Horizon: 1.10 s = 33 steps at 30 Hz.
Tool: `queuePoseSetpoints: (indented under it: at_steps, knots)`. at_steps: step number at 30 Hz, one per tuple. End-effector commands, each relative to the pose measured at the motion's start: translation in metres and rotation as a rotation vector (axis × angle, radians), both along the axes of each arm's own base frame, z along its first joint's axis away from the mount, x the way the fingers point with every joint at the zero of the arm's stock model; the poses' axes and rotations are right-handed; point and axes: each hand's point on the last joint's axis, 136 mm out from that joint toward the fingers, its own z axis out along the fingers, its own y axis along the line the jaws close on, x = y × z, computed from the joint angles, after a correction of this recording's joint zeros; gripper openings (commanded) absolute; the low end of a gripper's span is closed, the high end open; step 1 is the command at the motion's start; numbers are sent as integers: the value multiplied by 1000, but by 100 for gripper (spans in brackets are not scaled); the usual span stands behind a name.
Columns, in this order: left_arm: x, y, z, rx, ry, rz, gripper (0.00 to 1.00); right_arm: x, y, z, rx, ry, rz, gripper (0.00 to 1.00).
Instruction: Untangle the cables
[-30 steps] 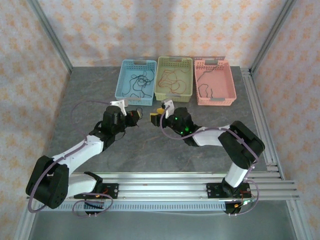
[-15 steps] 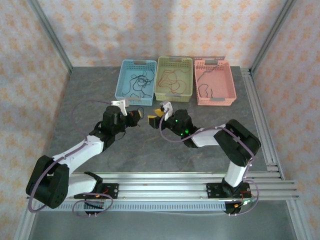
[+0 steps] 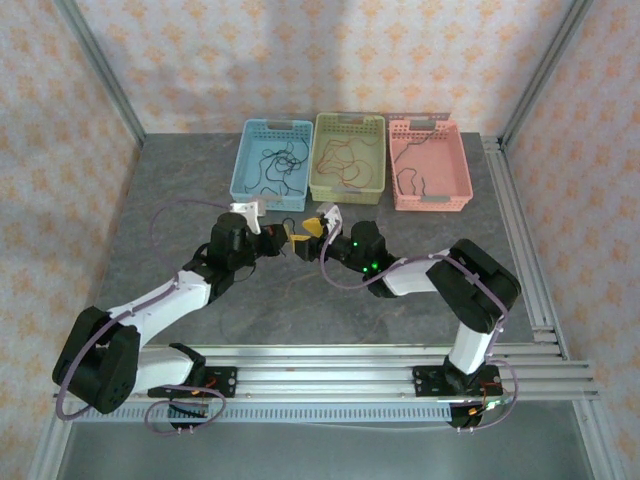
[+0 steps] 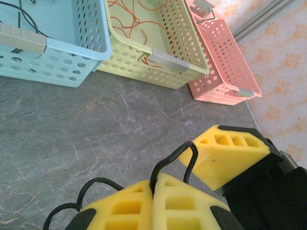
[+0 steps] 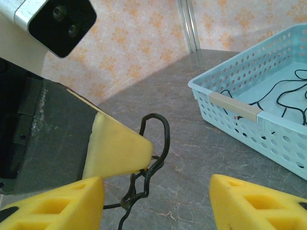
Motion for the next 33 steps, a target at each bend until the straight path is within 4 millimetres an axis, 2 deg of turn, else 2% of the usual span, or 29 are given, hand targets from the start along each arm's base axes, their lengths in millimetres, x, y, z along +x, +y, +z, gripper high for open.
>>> queuePoseSetpoints:
  at_steps: [1, 15, 20, 22, 25, 28, 33]
  knots:
    - [1, -11, 14, 2, -46, -43, 0, -4, 7, 3, 24, -7, 34, 57]
    - [-6, -21, 19, 13, -87, -103, 0, -2, 9, -1, 16, 8, 36, 25]
    - [-5, -20, 18, 24, -83, -95, 0, 1, 7, 0, 9, -5, 14, 3]
    - [-3, -15, 15, 41, -75, -66, 0, 6, 1, -1, -6, -16, -30, 0]
    - [4, 2, 5, 110, -38, 32, 0, 24, -16, -9, -70, -25, -170, 0]
    - [9, 15, -2, 161, -7, 101, 0, 47, -45, -19, -187, -40, -373, 0]
    - [12, 16, -8, 188, 18, 111, 0, 68, -94, -19, -308, -88, -658, 0]
